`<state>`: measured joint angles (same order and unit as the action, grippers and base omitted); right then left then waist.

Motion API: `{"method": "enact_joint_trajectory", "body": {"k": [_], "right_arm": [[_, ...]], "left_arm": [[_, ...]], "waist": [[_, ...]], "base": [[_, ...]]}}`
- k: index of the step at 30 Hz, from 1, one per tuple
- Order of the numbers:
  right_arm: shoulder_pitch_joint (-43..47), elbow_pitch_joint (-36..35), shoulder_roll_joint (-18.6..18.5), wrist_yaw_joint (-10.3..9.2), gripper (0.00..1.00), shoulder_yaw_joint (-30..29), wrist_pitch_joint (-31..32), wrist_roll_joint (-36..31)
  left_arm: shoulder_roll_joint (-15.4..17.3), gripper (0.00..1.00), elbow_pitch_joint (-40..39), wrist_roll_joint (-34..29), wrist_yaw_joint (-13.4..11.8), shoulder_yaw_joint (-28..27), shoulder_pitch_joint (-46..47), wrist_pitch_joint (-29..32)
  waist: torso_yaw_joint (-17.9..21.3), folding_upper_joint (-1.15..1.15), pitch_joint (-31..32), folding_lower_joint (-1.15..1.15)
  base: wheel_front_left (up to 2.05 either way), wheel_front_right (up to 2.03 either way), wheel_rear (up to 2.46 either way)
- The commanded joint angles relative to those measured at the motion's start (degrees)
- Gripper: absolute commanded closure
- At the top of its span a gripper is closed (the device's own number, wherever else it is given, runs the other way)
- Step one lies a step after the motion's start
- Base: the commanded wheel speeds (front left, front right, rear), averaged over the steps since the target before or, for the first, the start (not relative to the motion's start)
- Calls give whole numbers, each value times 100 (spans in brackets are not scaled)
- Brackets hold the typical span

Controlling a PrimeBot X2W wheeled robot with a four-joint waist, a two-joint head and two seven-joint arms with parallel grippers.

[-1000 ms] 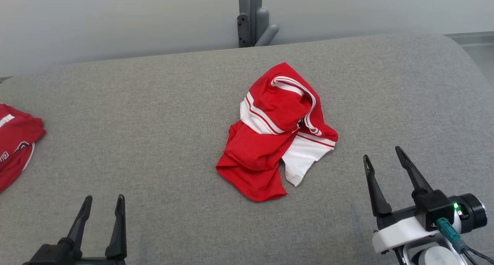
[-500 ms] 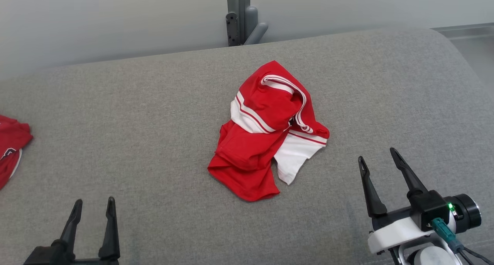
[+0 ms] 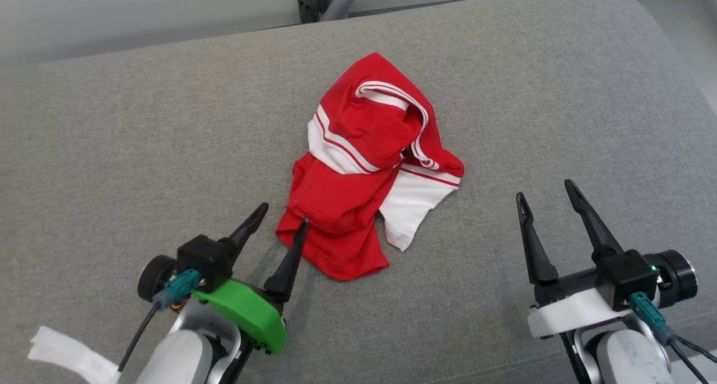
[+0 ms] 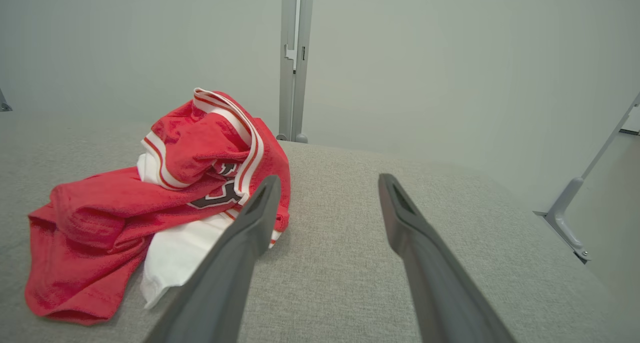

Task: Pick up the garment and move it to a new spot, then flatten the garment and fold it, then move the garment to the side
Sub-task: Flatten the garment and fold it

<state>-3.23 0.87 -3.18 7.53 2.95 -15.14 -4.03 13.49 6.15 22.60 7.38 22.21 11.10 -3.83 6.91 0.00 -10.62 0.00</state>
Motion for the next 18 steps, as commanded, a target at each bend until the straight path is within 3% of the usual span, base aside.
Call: {"method": "enact_joint_trajectory", "body": {"k": [1,7,13,14,16,17,18], "right_arm": [[-89,-22,5,-8,0,-12,-2,39],[-186,-34,28,-8,0,-20,-2,112],[-239,-51,29,-8,0,-48,-2,258],[-242,-50,29,-8,0,-45,-2,274],[-249,-36,29,-8,0,-35,-2,288],[-248,-29,29,-8,0,-27,-2,294],[-237,-26,29,-8,0,-29,-2,305]], "left_arm": [[24,0,113,81,14,103,161,103],[15,0,724,466,13,584,581,607],[-215,0,1094,827,-5,459,831,680],[-187,44,1168,788,-17,464,875,716],[-166,91,1321,768,-53,449,916,701],[-176,100,1385,779,-64,438,942,668],[-185,100,1424,797,-88,399,974,624]], "waist": [[286,0,-301,0],[594,0,-517,0],[774,0,-594,0],[791,0,-597,0],[827,0,-583,0],[842,0,-570,0],[850,0,-553,0]], "base": [[0,0,0],[0,0,0],[0,0,0],[0,0,0],[0,0,0],[0,0,0],[0,0,0]]}}
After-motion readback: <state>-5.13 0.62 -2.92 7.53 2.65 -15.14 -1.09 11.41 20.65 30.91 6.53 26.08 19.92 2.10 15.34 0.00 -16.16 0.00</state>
